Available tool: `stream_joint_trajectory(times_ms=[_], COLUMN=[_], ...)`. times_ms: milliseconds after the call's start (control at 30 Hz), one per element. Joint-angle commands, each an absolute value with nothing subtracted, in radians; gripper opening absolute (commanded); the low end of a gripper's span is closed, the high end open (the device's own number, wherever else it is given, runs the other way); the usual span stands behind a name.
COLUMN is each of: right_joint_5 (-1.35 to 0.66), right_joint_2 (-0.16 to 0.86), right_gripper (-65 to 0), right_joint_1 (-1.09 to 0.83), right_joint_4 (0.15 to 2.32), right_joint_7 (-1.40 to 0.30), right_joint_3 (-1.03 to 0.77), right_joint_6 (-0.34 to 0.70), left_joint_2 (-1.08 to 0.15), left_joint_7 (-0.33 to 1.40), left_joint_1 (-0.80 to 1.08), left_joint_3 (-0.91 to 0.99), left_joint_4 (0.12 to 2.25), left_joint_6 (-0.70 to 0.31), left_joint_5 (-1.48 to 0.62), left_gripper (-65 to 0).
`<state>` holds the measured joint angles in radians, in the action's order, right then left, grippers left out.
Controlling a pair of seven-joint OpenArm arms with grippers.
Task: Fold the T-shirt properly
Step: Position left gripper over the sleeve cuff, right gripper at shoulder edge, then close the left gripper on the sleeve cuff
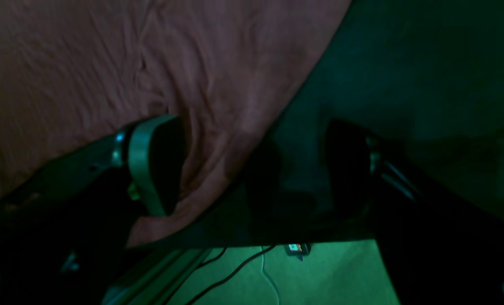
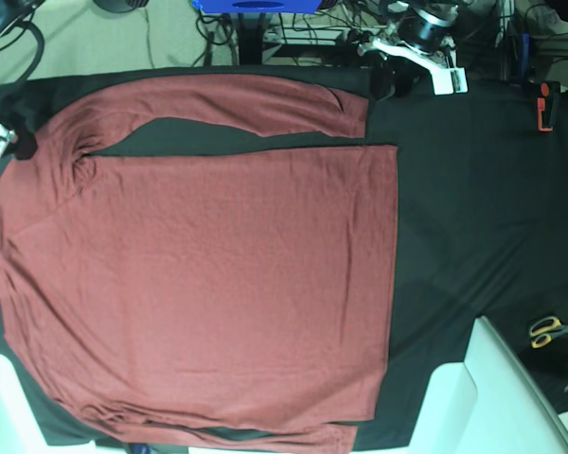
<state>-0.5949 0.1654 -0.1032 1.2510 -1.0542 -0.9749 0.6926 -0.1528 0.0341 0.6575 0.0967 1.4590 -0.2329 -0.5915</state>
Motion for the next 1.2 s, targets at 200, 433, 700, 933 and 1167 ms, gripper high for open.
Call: stream_joint_trajectory(times_ms=[200,433,700,933,1167], right_joint_5=[-0.611,-0.611,-0.611,-0.611,-0.611], right_joint_2=[0.183,0.183,0.183,0.183,0.183], right_gripper=[-16.2,-16.2,-16.2,-16.2,-16.2], right_joint_1=[-0.102,-0.104,-0.105,-0.105,-0.105], right_joint_4=[1.267,1.265,1.264,1.262,1.26], right_joint_7=[-1.043,-1.043,-1.043,-1.043,-1.043], right_joint_3=[-0.978,-0.978,-0.978,-0.978,-0.978], right_joint_6=[0.698,0.698,0.698,0.698,0.698], left_joint_2=[-0.13,-0.113,-0.105,-0.107,-0.102], left_joint_7=[0.013,0.013,0.013,0.013,0.024], left_joint_1=[0.627,0.608,0.608,0.585,0.558], left_joint_3=[0.082,0.018,0.027,0.028,0.016], left_joint_4=[1.468,1.46,1.422,1.392,1.405], left_joint_6=[-0.245,-0.245,-0.245,-0.245,-0.225], left_joint_5=[-0.599,-0.599,-0.598,-0.598,-0.598], left_gripper=[-42.3,-42.3,-42.3,-53.6,-65.0])
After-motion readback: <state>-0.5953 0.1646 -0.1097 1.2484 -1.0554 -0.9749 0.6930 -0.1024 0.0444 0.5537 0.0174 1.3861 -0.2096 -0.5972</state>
